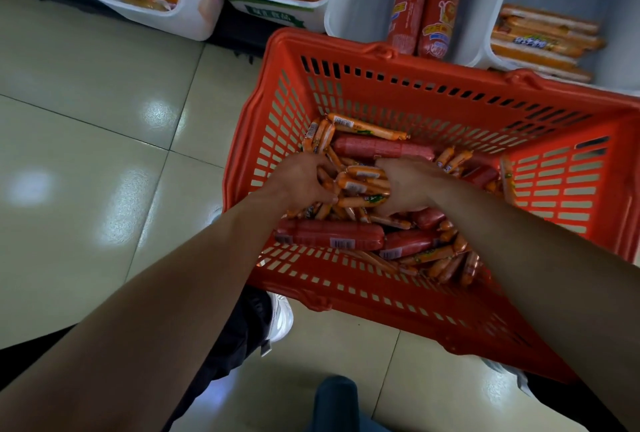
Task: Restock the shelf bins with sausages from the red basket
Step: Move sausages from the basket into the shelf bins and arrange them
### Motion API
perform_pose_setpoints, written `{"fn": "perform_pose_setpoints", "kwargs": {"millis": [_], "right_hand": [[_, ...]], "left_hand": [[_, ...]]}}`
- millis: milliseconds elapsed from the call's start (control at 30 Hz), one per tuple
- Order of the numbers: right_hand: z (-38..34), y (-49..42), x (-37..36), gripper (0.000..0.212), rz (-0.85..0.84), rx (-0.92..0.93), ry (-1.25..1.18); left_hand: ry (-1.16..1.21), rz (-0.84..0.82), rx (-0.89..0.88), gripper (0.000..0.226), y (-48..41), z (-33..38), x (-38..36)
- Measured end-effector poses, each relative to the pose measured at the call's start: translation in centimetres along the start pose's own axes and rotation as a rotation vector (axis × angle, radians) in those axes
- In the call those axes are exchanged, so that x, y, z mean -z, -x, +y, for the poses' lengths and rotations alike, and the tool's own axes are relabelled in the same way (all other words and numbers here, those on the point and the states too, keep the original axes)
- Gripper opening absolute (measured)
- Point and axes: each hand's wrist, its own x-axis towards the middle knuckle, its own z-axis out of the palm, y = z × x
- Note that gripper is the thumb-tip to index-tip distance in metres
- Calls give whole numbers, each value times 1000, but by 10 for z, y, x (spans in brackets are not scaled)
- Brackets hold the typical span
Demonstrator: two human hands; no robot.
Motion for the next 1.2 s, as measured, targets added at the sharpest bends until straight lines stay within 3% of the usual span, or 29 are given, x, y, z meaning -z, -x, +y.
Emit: {"fn": "perform_pose_setpoints", "kwargs": {"millis": [167, 233, 300, 400, 500, 600, 767, 933, 1000, 1133, 1200], "right_hand": [[19, 11, 40, 52, -10, -101, -86], [33, 22, 50, 50, 7, -167, -91], [47, 34, 47, 56, 15, -235, -32], [63, 46, 18, 74, 15, -313, 107], [67, 46, -2, 77, 16, -351, -18], [64, 38, -7, 76, 37, -316, -93], [50, 23, -7, 60, 39, -274, -47], [36, 17, -8, 57, 35, -279, -112], [30, 14, -11, 50, 42, -294, -150], [25, 11, -13, 48, 16, -343, -185], [27, 11, -10, 48, 12, -370, -259]], "left_hand": [[19, 168, 39, 45, -3, 18, 19], [136, 217, 67, 45, -7, 25, 21], [272, 242, 88, 37, -8, 29, 16], [185, 251, 84, 29, -7, 27, 4], [15, 218, 86, 23, -2, 25, 1], [44, 99, 93, 14, 1, 27, 5], [-4, -52, 150, 28, -3, 28, -1], [-95, -61, 160, 27, -7, 29, -21], [-37, -51, 213, 38, -11, 33, -26], [-69, -53, 344, 104, -28, 38, -36], [-86, -34, 388, 125, -33, 43, -40]]}}
